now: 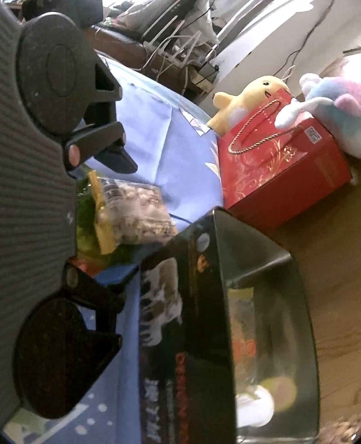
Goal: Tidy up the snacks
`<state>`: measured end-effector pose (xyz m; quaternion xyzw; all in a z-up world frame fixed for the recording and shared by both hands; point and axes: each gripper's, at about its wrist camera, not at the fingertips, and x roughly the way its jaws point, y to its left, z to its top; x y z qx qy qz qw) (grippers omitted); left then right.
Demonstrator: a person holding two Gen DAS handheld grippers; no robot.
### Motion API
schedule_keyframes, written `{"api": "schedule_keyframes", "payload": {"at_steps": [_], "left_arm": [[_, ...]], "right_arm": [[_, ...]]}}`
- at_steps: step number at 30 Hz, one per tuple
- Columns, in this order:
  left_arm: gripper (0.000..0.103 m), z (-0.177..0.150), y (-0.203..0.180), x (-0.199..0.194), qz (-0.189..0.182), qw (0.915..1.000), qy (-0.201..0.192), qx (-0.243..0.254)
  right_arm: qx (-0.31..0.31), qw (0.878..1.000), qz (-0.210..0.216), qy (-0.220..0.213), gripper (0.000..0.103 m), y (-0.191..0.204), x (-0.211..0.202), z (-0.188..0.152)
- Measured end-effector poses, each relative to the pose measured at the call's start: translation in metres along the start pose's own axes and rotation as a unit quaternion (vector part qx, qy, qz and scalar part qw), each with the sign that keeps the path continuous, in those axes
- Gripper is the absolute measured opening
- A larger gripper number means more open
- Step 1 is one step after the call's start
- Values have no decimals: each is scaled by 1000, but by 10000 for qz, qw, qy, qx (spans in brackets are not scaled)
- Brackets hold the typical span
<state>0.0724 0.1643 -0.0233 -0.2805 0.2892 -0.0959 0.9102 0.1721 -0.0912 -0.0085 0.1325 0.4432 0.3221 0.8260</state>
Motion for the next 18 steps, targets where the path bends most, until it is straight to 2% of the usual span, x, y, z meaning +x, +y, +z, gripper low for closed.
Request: {"api": "schedule_keyframes", "payload": {"at_steps": [1, 2, 5, 8, 11, 15, 18], "left_arm": [[49, 0, 2, 0, -11, 10000, 18, -52], [49, 0, 2, -1, -8, 10000, 21, -82], [49, 0, 2, -5, 22, 10000, -61, -72], [55, 1, 2, -10, 17, 9998, -176, -86], [55, 1, 4, -12, -91, 9997, -161, -143], [57, 1, 2, -8, -379, 9991, 49, -164], [59, -2, -4, -4, -393, 9990, 232, 0]], "right_arm": [[-154, 9999, -71, 13, 54, 3, 3, 1], [-323, 9993, -198, 23, 51, 7, 5, 0], [-552, 9982, -218, -40, 50, 15, 4, -9], [-719, 9971, -215, -102, 47, 18, -4, -20], [-1245, 9922, -15, -19, 47, 33, -17, -38], [-2293, 9703, 599, 479, 48, 54, -35, -74], [-2846, 9562, 424, 532, 49, 62, -41, -92]]}}
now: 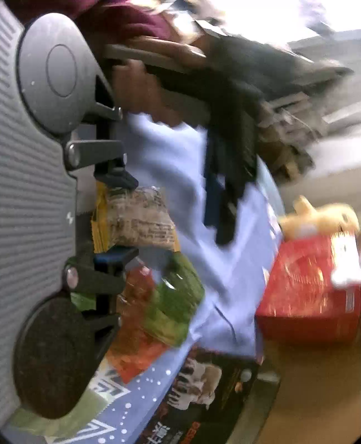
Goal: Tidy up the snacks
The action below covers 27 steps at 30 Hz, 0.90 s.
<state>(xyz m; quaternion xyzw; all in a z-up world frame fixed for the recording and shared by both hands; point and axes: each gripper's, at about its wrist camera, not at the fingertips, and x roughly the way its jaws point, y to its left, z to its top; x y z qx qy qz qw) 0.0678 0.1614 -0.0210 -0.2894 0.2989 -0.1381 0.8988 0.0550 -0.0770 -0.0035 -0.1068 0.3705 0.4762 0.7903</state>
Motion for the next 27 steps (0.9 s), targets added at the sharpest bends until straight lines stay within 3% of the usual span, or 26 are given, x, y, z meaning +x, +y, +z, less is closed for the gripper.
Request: {"api": "schedule_keyframes", "payload": {"at_steps": [5, 13, 19, 23, 25, 27], "left_arm": [[59, -4, -4, 4, -59, 9997, 212, 129], [62, -10, -13, 11, -142, 9980, 471, 397], [66, -19, -30, 14, -241, 9932, 639, 944], [61, -22, -35, 17, -358, 9905, 742, 1099], [56, -23, -37, 18, -430, 9892, 815, 1142], [54, -24, -37, 19, -516, 9880, 872, 1169]], "right_arm": [[222, 9978, -561, -263, 56, -9, -12, -1], [416, 9943, -875, -436, 68, -10, -26, -8], [-203, 9939, -1017, -382, 80, 8, -13, -15], [-554, 9891, -1326, -334, 78, 13, -11, -20], [-524, 9881, -1421, -280, 63, 9, -13, -21], [-439, 9895, -1356, -222, 62, 5, -17, -23]]}}
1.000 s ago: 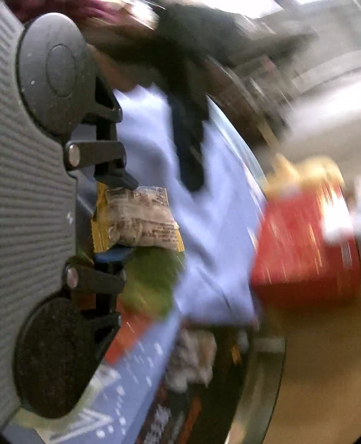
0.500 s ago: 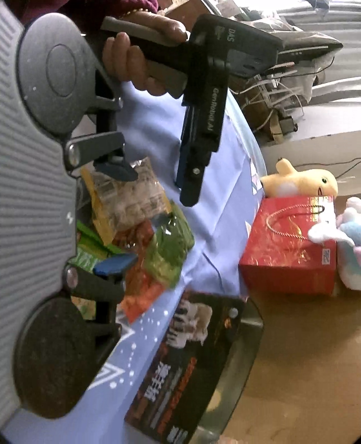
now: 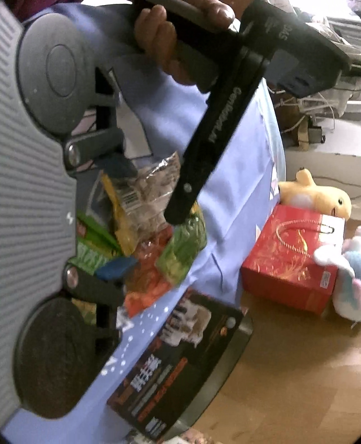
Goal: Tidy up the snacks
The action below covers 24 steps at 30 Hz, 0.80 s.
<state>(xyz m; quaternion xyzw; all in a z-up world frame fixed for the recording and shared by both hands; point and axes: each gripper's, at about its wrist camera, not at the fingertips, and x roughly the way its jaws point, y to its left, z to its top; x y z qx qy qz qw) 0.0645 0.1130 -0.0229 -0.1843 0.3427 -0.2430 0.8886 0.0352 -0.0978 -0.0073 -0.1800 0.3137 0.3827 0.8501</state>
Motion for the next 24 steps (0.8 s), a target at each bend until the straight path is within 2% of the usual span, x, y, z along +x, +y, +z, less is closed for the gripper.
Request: {"api": "schedule_keyframes", "payload": {"at_steps": [3, 8, 11, 18, 24], "left_arm": [[49, 0, -1, 2, -72, 10000, 54, 19], [49, 1, 3, 3, -160, 9998, 64, -117], [48, 1, 3, 3, -136, 9998, 52, -110], [51, 2, 5, 0, -107, 9998, -41, -192], [51, 1, 1, -17, -229, 9982, -554, -78]], "right_arm": [[33, 9999, 93, 27, 60, 1, -5, -4], [116, 9984, 550, 39, 61, 13, -15, -9], [214, 9980, 599, -39, 63, 16, -18, -12], [531, 9979, 320, -169, 66, 6, -34, -22], [640, 9970, 217, -377, 74, 4, -53, -35]]}}
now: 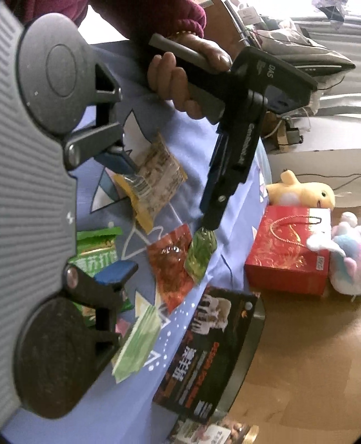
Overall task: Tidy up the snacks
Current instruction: 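Grasp the clear yellow-edged nut bag with the left tool and lift, then carry the nut bag over the black tin and open the left tool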
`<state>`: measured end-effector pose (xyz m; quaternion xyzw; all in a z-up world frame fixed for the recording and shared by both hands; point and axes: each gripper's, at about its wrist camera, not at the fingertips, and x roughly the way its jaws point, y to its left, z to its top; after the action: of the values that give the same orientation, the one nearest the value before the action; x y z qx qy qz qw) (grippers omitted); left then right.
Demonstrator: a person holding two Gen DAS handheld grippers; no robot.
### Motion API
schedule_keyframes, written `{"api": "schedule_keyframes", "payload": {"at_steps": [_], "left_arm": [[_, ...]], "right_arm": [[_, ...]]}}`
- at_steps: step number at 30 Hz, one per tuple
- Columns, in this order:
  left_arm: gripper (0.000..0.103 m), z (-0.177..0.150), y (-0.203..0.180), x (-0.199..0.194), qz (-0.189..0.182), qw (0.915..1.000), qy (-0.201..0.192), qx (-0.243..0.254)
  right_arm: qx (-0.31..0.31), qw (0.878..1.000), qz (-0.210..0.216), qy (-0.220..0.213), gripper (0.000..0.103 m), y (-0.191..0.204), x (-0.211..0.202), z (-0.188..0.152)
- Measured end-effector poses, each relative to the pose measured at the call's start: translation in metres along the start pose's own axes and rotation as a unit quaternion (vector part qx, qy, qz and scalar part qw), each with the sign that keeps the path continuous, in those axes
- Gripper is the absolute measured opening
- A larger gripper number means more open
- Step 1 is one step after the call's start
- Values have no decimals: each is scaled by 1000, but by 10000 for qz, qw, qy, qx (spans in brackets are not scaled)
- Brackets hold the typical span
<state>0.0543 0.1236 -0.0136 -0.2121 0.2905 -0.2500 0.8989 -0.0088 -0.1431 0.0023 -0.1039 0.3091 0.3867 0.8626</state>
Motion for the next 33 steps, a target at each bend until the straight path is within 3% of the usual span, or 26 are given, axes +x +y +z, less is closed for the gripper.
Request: {"api": "schedule_keyframes", "payload": {"at_steps": [7, 21, 33], "left_arm": [[51, -15, -3, -19, 62, 9992, -47, -383], [54, -56, -9, -49, 399, 9975, 13, -583], [53, -51, -8, -56, 186, 9969, 102, -764]], "right_arm": [[201, 9996, 60, -190, 75, -7, -15, -14], [344, 9988, 212, -284, 77, -6, -19, -23], [235, 9990, 305, -215, 77, 1, -12, -19]]}}
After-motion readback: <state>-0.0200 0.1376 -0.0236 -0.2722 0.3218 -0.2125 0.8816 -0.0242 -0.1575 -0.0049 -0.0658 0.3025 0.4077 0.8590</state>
